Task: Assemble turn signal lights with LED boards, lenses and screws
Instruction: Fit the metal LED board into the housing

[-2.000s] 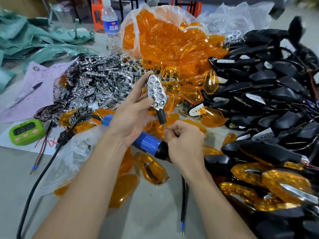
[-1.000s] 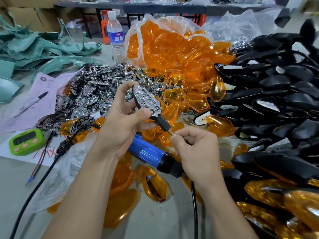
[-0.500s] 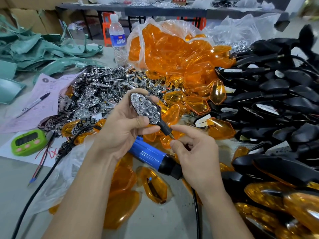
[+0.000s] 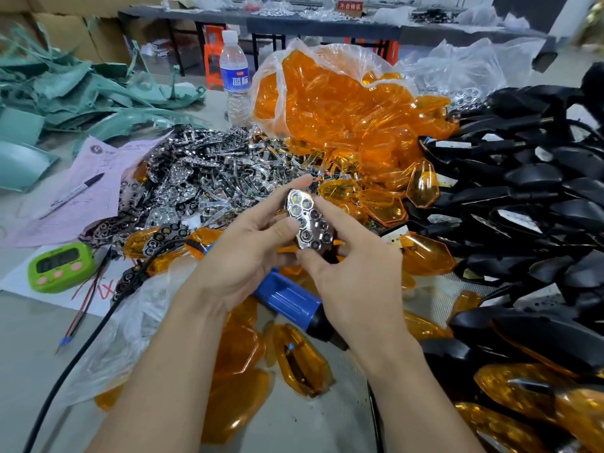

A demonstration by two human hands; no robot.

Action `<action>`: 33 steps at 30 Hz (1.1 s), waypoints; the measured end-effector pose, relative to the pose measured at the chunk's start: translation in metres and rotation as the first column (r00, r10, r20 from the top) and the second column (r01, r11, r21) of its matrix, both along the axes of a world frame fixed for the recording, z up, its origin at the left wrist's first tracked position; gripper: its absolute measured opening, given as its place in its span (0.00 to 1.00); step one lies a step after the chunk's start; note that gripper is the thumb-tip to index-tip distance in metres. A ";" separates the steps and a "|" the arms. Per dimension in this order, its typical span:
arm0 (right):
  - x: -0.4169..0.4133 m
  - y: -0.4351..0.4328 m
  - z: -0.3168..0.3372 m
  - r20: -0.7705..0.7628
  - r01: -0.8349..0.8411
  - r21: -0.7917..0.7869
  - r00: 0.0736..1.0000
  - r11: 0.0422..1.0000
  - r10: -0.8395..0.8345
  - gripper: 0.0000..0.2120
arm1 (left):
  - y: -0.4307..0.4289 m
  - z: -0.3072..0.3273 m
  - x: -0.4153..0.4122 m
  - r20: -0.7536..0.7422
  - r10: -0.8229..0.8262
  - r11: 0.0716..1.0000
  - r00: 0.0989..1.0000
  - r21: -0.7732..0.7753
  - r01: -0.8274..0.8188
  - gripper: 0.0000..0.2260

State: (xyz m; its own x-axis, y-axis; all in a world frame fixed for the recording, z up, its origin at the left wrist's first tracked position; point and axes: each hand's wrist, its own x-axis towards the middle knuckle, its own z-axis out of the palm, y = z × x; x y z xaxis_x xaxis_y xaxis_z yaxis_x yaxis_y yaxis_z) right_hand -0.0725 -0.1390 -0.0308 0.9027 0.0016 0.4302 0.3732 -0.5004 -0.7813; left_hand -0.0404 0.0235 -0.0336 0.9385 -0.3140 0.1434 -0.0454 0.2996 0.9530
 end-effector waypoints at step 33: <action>-0.005 -0.023 0.001 -0.339 -0.032 0.271 0.932 0.962 0.126 0.24 | 0.000 0.009 0.002 -0.023 0.335 0.934 0.942 -0.123 -0.335 0.21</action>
